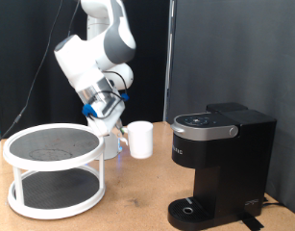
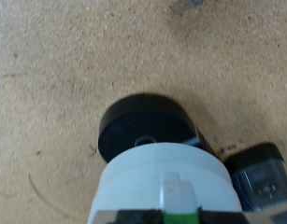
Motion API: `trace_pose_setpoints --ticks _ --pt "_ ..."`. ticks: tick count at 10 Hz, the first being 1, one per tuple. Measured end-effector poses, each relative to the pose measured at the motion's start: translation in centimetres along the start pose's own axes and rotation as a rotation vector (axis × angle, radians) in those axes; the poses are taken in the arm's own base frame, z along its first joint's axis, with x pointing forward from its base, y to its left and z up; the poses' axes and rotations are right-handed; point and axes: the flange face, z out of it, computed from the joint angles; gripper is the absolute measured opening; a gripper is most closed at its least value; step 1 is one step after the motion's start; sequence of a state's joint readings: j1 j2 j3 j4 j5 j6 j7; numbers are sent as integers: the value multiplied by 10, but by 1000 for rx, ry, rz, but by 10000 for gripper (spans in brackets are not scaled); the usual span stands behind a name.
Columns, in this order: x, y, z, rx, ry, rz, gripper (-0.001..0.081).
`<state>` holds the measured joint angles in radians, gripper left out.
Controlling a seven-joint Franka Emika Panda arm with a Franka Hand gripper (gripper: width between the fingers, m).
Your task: Make a cup of coffee with the keurig machine
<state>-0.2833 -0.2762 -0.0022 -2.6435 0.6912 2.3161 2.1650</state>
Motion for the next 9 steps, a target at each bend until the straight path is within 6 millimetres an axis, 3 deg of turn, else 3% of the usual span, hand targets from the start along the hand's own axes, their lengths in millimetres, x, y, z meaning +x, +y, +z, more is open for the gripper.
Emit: trace_pose_setpoints --ticks 9 --pt "6 -21 87 65 69 3 7"
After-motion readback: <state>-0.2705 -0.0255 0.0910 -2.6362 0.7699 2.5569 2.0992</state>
